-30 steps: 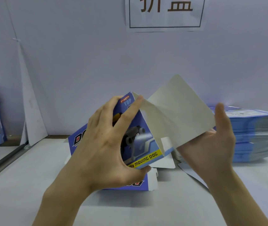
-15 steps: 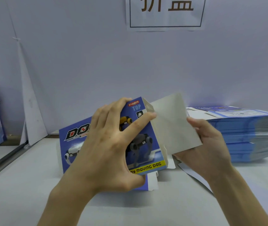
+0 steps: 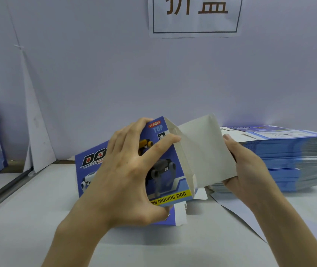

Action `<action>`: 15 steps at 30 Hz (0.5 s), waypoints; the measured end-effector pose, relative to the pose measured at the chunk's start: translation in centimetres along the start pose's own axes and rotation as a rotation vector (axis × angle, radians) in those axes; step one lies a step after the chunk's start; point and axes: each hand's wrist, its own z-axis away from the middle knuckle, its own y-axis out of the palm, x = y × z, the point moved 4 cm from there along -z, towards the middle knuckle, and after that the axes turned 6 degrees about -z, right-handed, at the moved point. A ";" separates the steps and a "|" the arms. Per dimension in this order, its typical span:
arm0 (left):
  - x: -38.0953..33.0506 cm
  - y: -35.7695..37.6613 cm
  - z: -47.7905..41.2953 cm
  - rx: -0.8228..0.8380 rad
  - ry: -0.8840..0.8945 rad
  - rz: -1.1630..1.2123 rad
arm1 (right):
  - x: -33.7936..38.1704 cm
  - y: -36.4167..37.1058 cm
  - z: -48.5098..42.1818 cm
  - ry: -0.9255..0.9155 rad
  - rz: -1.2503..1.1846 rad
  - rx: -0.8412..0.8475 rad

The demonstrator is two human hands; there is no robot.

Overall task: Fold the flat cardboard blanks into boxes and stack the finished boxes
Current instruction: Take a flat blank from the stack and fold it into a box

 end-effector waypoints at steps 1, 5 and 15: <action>0.0 0.0 0.0 0.000 0.001 -0.004 | 0.0 0.1 0.0 -0.007 -0.012 -0.011; -0.8 0.4 -0.2 -0.002 0.044 -0.068 | -0.4 0.7 0.3 -0.030 0.028 0.102; -0.4 0.4 -0.2 0.000 0.022 -0.038 | -0.3 0.2 0.2 -0.073 0.168 0.104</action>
